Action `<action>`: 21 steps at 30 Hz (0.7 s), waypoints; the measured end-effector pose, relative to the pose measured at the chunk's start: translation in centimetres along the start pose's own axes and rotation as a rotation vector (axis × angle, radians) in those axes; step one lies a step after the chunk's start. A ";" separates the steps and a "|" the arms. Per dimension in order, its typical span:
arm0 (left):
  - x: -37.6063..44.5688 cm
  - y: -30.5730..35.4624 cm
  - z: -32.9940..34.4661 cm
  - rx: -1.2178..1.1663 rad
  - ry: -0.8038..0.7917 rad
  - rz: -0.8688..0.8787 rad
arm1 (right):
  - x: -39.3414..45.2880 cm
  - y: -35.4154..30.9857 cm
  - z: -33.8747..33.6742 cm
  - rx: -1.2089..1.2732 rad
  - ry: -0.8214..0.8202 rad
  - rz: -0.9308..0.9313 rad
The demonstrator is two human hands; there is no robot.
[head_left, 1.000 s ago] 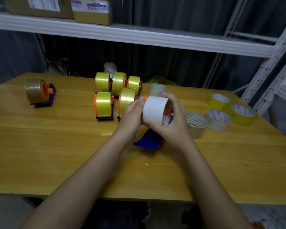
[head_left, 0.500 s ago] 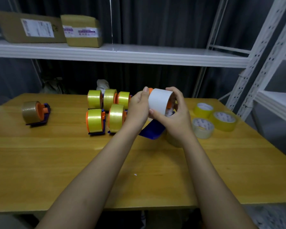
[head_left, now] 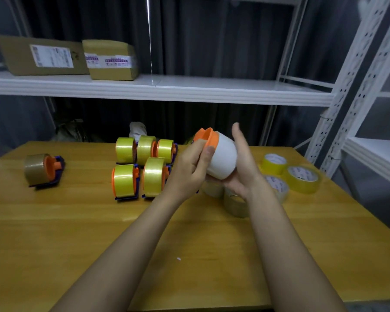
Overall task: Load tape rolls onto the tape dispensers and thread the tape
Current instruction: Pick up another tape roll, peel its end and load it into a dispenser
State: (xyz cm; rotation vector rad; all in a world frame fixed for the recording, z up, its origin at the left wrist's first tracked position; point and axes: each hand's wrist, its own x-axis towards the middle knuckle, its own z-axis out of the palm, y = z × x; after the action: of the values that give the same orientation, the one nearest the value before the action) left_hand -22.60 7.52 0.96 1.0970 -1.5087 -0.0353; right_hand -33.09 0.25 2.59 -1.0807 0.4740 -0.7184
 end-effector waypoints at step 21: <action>2.0 -1.2 -6.6 -0.028 0.623 -0.618 | 1.9 2.7 2.0 -0.518 0.489 -0.843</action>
State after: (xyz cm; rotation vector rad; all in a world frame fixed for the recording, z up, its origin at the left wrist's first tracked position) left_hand -16.37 9.15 3.72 1.3578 -0.5862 -0.1276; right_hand -29.68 0.91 0.94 -1.6175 0.6402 -1.6911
